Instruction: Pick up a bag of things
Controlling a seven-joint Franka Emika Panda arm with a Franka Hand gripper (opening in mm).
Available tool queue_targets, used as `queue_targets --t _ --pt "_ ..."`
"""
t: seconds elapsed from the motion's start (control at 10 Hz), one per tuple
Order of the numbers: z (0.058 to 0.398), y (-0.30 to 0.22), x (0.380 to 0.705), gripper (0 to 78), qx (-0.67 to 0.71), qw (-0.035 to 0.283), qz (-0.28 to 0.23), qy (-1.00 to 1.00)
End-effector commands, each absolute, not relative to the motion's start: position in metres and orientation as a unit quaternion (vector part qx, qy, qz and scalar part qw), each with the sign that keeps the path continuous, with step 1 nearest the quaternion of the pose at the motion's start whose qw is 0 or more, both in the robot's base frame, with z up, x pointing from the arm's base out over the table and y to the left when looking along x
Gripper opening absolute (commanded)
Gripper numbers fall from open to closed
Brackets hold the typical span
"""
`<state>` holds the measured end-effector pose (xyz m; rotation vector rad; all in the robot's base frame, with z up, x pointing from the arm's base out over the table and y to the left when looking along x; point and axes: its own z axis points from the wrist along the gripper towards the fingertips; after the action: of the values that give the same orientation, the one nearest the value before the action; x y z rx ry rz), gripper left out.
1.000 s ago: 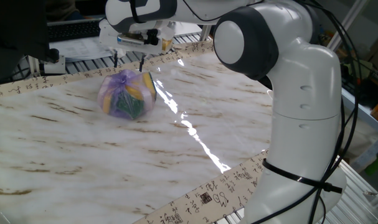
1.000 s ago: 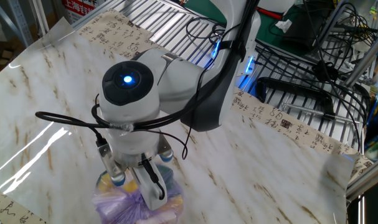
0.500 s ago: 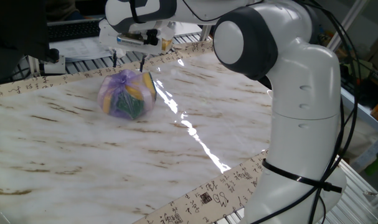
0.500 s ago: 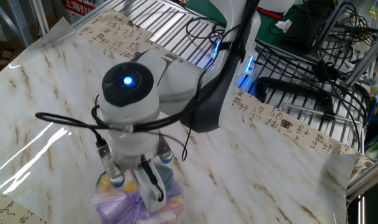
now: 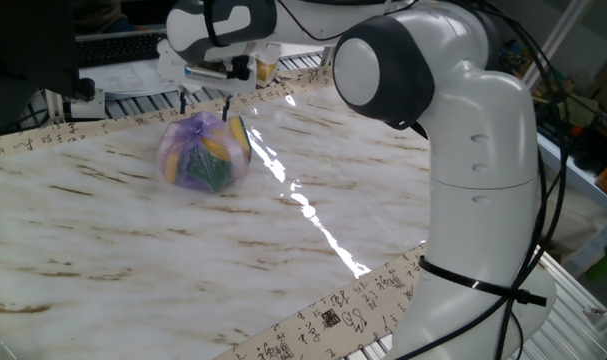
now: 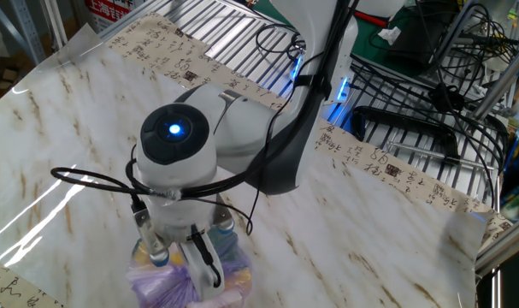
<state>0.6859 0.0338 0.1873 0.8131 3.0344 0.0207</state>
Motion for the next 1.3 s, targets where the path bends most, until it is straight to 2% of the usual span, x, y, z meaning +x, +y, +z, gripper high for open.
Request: queue_targets --t 0.1,1.3 --pt "0.1719 0.033 0.696 77.4 0.266 0.014 0.005 0.964" --pt "0.1646 0.0413 0.6948 77.4 0.276 0.013 0.001 0.961"
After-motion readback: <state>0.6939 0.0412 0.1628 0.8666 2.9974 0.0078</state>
